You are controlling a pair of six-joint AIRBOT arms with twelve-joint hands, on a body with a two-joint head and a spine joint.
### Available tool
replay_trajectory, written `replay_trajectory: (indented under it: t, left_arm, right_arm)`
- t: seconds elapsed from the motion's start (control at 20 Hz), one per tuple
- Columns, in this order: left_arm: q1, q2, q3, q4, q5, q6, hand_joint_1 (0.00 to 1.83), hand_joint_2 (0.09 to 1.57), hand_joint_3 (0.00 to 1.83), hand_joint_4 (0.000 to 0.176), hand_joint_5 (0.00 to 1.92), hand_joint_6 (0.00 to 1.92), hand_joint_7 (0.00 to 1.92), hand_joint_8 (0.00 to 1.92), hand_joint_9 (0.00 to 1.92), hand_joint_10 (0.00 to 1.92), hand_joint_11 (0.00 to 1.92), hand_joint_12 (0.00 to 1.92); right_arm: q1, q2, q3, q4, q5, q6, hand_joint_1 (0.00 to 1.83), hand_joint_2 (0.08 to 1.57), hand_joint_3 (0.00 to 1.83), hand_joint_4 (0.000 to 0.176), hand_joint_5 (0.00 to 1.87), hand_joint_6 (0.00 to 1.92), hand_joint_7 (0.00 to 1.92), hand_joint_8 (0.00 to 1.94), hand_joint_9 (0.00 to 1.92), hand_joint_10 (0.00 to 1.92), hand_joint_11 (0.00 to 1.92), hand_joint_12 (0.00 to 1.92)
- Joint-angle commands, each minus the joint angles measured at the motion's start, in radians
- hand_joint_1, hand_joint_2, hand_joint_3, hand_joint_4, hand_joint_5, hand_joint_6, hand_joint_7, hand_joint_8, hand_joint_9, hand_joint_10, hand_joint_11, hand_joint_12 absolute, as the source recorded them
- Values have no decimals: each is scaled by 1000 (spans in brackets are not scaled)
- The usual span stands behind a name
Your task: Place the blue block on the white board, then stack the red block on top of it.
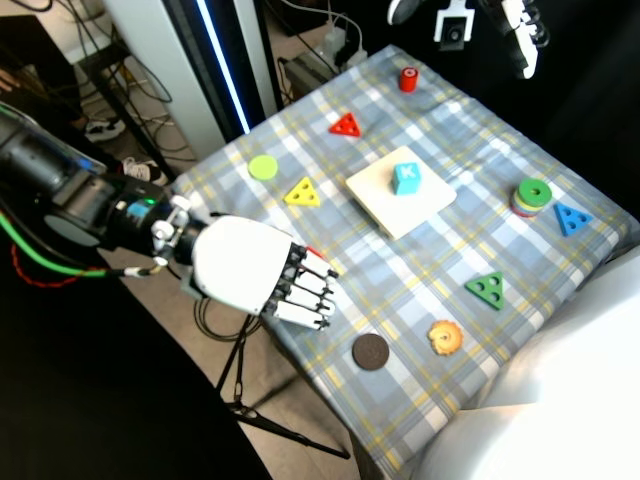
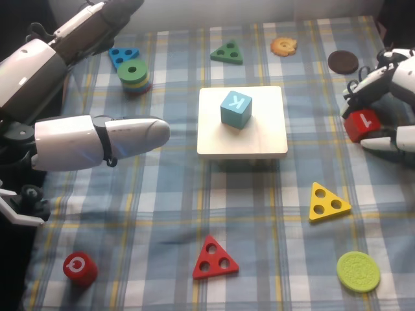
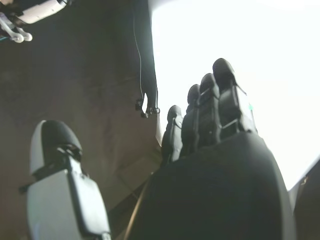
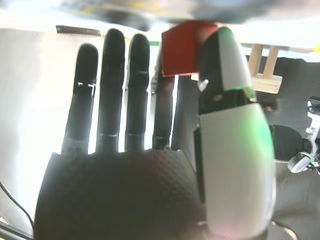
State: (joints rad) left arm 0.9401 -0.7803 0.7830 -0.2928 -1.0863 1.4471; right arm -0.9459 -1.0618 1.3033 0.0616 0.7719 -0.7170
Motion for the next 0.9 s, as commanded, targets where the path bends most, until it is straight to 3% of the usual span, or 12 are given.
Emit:
replay_trajectory:
  t: [0.0,0.05,0.1,0.15,0.3,0.35,0.55,0.75,0.85]
  left_arm:
    - [-5,7,-2,14,-123,-10,735,843,1,163,96,0,114,0,99,0,0,374]
    - [-3,10,-2,13,-123,-10,720,845,1,162,99,1,121,1,112,4,0,394]
    - [-2,13,-2,13,-123,-10,720,845,1,162,99,1,121,1,112,4,0,394]
    - [-1,15,-2,13,-124,-10,716,859,3,158,110,1,131,2,108,6,0,363]
    - [2,18,-1,13,-124,-10,700,857,1,167,109,0,135,2,114,7,0,365]
    - [3,19,-1,13,-123,-10,700,859,1,160,115,1,142,2,124,7,0,402]
    - [5,19,0,12,-116,-10,728,860,0,153,135,2,161,2,137,5,0,445]
    - [6,19,2,13,-111,-10,733,862,0,136,161,4,164,1,151,3,0,482]
    - [6,18,3,13,-108,-10,742,863,0,133,170,2,160,1,150,1,0,404]
  right_arm:
    - [23,1,4,-4,123,1,1241,1126,0,0,1125,795,792,1188,876,97,222,1365]
    - [51,2,0,-40,124,1,1167,1040,0,0,1161,674,776,351,760,53,122,1316]
    - [79,4,-4,-73,124,2,1167,1040,0,0,1161,674,776,351,760,53,122,1316]
    - [105,6,-6,-106,124,4,1181,1030,0,0,1178,641,710,65,563,6,4,1043]
    - [202,2,1,-232,125,57,1176,1033,1,0,1172,650,678,16,540,3,12,1008]
    - [226,-2,4,-268,125,75,1162,1039,1,0,1157,681,680,7,547,3,15,1081]
    - [325,-65,46,-438,126,187,1150,1020,0,0,1210,596,702,4,540,7,0,1052]
    - [346,-117,83,-489,126,248,1191,1011,0,0,1236,536,710,3,548,4,8,1030]
    - [353,-133,100,-508,127,282,1199,1007,0,0,1249,509,728,5,567,7,2,1044]
